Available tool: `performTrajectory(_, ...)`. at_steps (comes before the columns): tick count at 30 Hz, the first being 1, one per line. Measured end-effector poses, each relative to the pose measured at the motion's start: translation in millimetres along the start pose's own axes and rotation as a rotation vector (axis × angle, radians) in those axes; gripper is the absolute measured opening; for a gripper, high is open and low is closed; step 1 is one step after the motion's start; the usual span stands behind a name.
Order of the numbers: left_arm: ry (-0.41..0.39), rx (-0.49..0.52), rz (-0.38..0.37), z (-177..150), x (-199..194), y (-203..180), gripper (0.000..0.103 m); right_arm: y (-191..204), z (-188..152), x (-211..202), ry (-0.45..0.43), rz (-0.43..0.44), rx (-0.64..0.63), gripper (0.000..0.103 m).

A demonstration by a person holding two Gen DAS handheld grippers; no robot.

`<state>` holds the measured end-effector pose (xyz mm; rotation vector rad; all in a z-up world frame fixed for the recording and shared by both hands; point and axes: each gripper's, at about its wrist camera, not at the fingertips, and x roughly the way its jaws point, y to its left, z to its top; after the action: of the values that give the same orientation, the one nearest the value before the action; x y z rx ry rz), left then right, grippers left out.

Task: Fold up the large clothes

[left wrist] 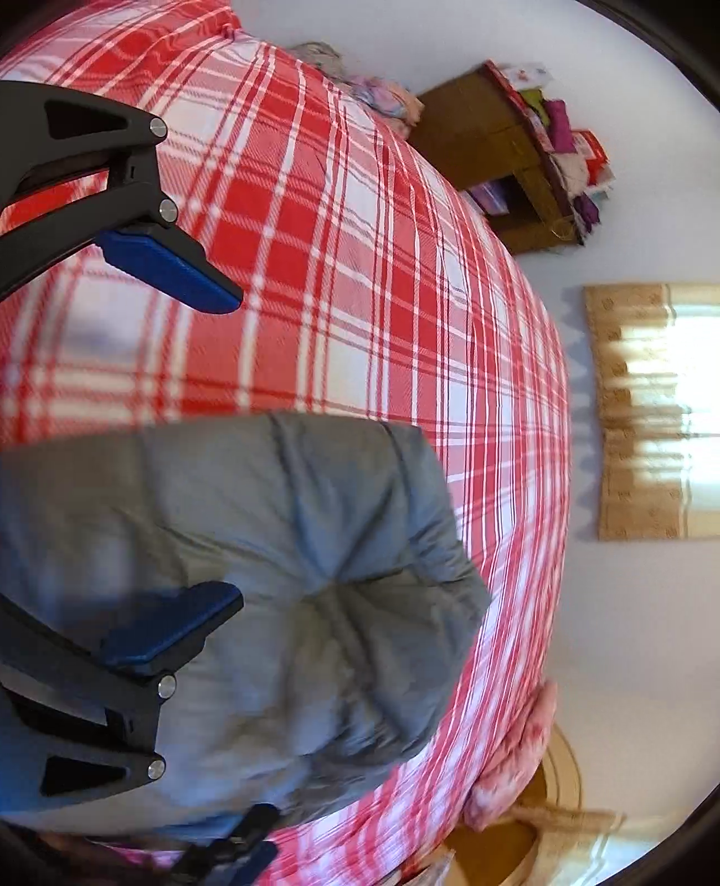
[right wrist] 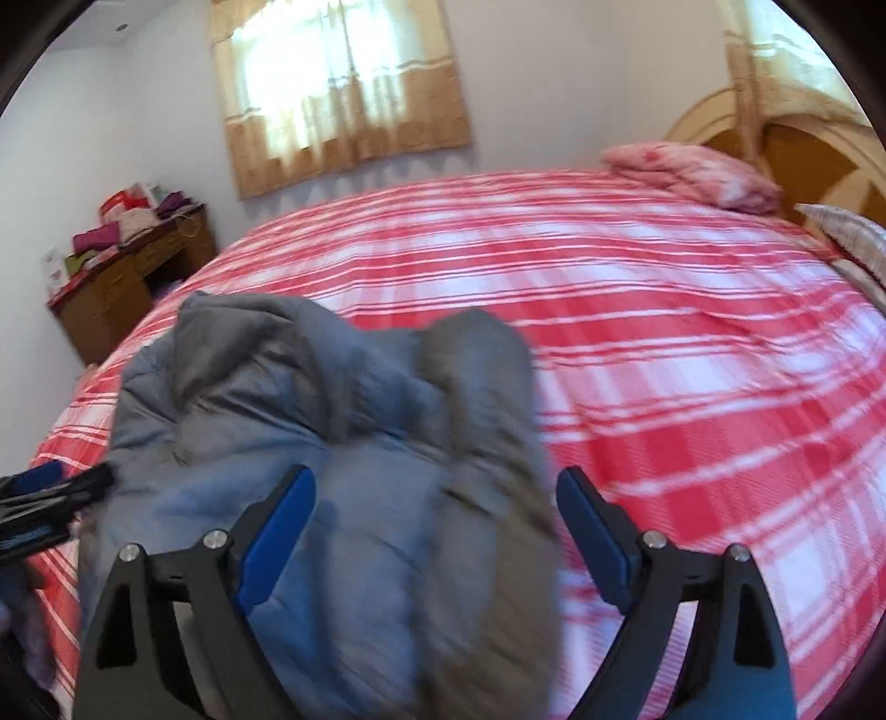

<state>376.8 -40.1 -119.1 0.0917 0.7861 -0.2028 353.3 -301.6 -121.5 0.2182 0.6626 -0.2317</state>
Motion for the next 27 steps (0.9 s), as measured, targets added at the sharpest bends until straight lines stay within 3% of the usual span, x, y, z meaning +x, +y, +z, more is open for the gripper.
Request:
performTrajectory(8, -0.009, 0.003, -0.093, -22, 8, -7, 0.098, -12, -14, 20, 0.111, 0.117, 0.096, 0.088)
performTrajectory(11, -0.021, 0.019, -0.111, -23, 11, -16, 0.098, -12, -17, 22, 0.108, 0.175, 0.103, 0.080)
performTrajectory(13, -0.024, 0.036, -0.132, -21, 13, -20, 0.098, -10, -18, 24, 0.118, 0.225, 0.097, 0.065)
performTrajectory(15, -0.026, 0.056, -0.185, -19, 16, -26, 0.087, -8, -18, 28, 0.136, 0.275, 0.103, 0.054)
performTrajectory(16, -0.019, 0.065, -0.222, -18, 17, -30, 0.072, -8, -17, 31, 0.149, 0.321, 0.117, 0.043)
performTrajectory(17, -0.018, 0.078, -0.231, -16, 16, -36, 0.064, -9, -16, 34, 0.158, 0.377, 0.148, 0.037)
performTrajectory(18, -0.022, 0.095, -0.226, -15, 15, -38, 0.058, -10, -17, 35, 0.159, 0.400, 0.165, 0.028)
performTrajectory(20, -0.041, 0.152, -0.166, -14, 6, -48, 0.027, -11, -16, 32, 0.144, 0.426, 0.179, 0.022)
performTrajectory(23, -0.068, 0.157, -0.139, -9, -14, -48, 0.012, -11, -11, 18, 0.097, 0.461, 0.186, 0.018)
performTrajectory(27, -0.177, 0.183, -0.101, 2, -61, -39, 0.011, -4, 3, -3, 0.040, 0.520, 0.175, 0.017)
